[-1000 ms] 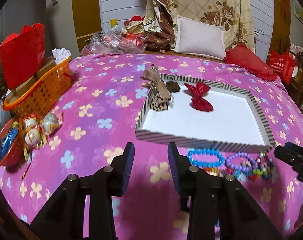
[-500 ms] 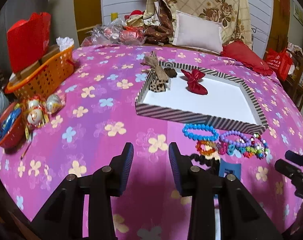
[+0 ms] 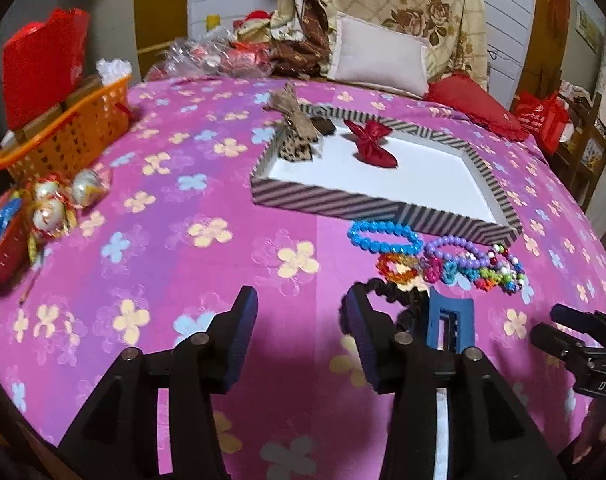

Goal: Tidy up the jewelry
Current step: 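Grasp the black beaded bracelet with the left tool while the right tool grasps the multicolour bead bracelet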

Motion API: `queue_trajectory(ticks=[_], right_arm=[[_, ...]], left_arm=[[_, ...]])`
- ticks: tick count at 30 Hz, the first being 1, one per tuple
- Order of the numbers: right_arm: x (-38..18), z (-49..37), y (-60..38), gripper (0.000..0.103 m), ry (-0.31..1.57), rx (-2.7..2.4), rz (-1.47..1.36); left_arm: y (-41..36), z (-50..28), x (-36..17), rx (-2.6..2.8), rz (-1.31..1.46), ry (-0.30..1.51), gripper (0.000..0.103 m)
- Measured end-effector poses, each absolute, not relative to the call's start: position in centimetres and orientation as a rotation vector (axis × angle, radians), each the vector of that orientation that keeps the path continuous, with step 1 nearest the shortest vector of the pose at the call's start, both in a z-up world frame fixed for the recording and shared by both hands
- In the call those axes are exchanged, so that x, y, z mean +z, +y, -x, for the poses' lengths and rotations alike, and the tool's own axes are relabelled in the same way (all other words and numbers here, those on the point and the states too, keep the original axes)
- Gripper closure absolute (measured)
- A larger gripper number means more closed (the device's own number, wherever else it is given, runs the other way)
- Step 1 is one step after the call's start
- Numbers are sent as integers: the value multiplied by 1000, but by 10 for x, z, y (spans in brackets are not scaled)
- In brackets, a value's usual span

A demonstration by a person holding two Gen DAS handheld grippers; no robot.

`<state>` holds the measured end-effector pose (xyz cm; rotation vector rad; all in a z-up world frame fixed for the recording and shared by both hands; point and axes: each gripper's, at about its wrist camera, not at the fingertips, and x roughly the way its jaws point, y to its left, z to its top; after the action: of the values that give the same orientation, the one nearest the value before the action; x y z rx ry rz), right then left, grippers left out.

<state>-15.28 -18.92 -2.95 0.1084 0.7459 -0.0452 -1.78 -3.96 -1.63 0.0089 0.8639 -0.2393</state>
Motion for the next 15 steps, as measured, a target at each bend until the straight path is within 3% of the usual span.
queue_trajectory(ticks=[15], right_arm=[[-36,135,-156,24,768,6,-71]], left_arm=[[-31,15,-29,-271,23,913,61]])
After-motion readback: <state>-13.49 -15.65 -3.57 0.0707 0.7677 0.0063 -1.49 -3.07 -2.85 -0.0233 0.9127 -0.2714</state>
